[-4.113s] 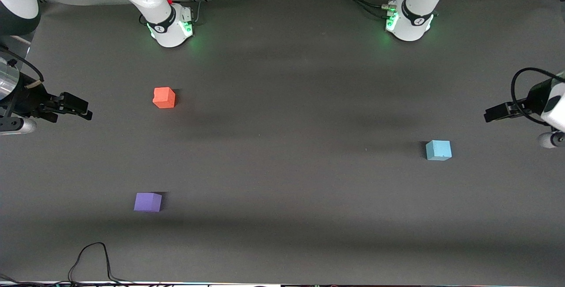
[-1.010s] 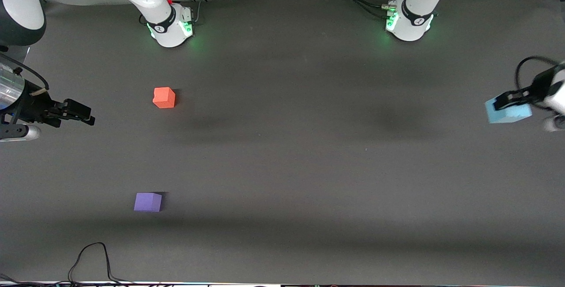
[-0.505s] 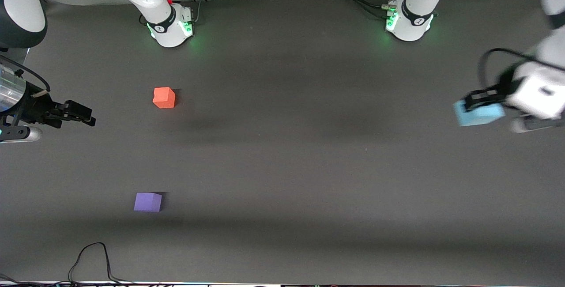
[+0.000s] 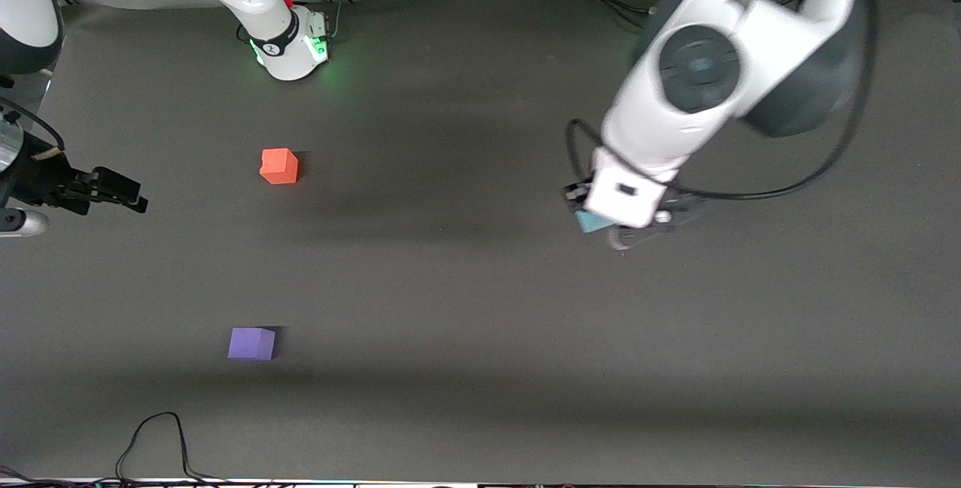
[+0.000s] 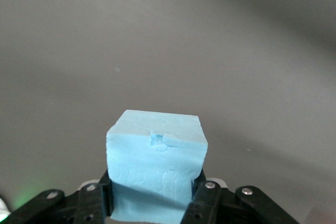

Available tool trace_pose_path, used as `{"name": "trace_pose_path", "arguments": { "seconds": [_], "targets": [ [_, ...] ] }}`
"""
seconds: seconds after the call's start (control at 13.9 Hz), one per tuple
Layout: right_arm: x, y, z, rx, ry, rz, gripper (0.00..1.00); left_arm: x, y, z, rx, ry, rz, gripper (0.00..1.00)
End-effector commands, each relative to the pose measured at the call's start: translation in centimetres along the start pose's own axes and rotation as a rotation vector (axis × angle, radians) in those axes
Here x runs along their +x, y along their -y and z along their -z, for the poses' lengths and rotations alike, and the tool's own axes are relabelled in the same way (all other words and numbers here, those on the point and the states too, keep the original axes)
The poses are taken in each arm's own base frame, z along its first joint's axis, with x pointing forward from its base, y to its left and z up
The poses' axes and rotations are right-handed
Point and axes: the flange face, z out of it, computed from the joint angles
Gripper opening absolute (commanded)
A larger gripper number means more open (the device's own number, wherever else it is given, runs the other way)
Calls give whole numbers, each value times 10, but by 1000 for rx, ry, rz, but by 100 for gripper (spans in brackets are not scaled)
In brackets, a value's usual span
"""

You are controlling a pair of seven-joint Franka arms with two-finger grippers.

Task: Place blue block between orange and purple blocks
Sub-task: 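Lift the blue block with the left gripper toward the table middle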

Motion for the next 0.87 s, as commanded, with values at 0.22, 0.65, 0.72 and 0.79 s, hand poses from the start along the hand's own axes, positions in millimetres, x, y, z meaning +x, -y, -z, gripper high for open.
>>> {"name": "trace_pose_path", "arguments": {
  "seconds": [0.22, 0.65, 0.72, 0.79],
  "targets": [
    [-8, 1, 9, -5, 21, -12, 100, -51, -60, -132, 80, -67, -24, 32],
    [6, 5, -22, -8, 64, -3, 100, -70, -65, -291, 9, -72, 0, 33],
    [10, 7, -34, -9, 77, 1, 100, -74, -69, -301, 3, -73, -7, 33],
    [14, 8, -44, -10, 78, 2, 100, -77, -70, -310, 1, -72, -12, 35]
  ]
}}
